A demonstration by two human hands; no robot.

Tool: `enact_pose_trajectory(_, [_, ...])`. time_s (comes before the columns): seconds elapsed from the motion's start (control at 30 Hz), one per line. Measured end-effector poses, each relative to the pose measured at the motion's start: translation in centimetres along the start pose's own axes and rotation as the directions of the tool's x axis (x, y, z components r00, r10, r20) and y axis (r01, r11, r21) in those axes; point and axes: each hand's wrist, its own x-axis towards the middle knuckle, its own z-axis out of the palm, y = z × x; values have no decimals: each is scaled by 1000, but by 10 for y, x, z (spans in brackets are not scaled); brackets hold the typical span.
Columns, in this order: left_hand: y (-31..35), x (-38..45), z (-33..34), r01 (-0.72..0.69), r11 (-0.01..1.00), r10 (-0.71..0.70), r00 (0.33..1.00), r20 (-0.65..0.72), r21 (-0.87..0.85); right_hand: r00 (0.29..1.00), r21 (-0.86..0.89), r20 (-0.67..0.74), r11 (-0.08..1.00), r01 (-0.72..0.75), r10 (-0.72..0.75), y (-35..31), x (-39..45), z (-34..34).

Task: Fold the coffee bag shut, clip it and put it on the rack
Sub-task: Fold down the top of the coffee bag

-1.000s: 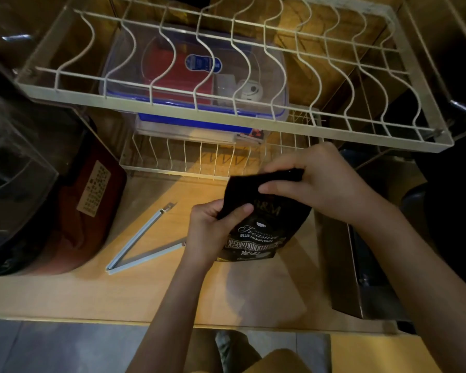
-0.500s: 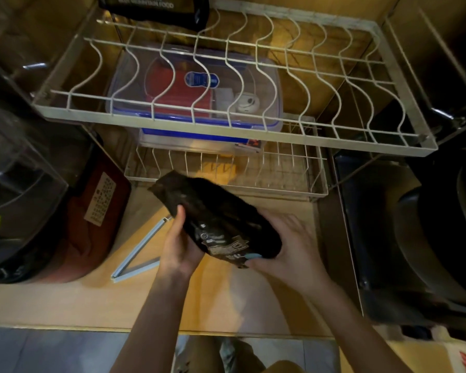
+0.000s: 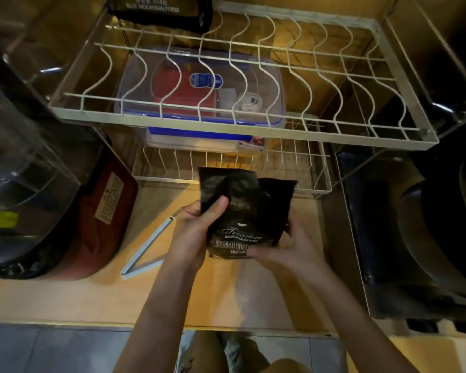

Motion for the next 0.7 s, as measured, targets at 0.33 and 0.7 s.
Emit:
enact_pose_trajectory(0.33, [13, 6, 11, -109, 952, 120, 993, -20, 286, 998, 253, -58, 967, 8, 6, -11, 30, -10])
enact_pose_trajectory(0.7, [13, 13, 13, -33, 965, 54, 996, -75, 260, 988, 195, -152, 980, 46, -16, -11, 36, -7])
